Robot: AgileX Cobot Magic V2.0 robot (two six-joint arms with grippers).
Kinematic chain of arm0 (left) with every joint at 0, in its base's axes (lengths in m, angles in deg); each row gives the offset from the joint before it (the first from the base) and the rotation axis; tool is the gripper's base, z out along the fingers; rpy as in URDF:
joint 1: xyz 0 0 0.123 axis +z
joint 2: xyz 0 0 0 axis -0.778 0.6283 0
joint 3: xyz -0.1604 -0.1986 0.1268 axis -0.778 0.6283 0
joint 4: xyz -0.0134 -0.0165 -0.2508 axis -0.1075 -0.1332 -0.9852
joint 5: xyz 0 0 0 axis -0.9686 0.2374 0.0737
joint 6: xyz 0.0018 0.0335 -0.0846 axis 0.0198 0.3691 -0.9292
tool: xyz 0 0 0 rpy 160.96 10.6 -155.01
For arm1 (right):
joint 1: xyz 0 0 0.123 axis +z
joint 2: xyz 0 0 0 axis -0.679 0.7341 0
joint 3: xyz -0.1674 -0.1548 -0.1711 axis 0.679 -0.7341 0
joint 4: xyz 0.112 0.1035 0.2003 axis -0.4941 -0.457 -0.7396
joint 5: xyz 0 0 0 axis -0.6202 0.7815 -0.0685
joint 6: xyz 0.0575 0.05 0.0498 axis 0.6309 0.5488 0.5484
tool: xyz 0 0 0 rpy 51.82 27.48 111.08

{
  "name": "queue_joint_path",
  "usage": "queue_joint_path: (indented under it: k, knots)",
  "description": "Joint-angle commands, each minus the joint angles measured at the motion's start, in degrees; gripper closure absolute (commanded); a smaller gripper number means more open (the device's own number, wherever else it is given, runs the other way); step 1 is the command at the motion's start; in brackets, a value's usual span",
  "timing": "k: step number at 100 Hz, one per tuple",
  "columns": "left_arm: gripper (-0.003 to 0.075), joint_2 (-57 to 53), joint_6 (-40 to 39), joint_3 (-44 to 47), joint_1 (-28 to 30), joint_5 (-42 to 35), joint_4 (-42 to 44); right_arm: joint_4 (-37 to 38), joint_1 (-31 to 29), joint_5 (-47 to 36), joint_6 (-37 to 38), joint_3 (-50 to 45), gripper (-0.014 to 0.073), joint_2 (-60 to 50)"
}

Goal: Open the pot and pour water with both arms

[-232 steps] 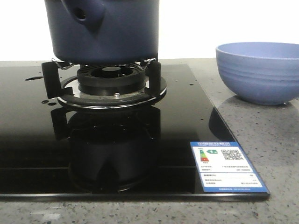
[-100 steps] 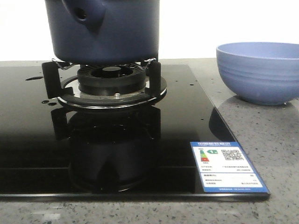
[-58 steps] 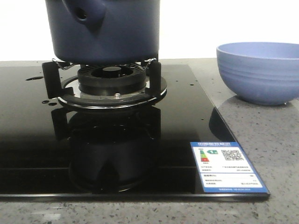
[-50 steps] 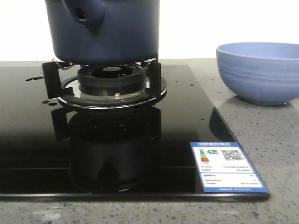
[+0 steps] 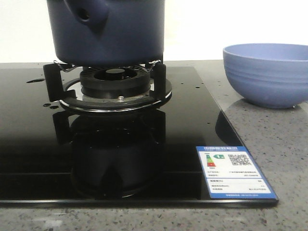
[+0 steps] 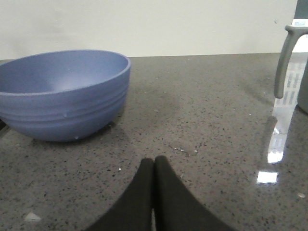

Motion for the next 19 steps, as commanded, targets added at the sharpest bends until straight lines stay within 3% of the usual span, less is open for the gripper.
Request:
queue_joint_path:
  k: [1,19]
  knots:
    - [0.0741,-1.55,-0.38,1.91,-0.29,-4.26,-0.6,0.29,-0.39,-4.05,-0.11,-1.49,0.0657,-0.99]
    - [0.0741,-1.55,-0.38,1.91,-0.29,-4.26,-0.6,0.29,-0.39,-4.05,-0.11,-1.49,0.0657,-0.99]
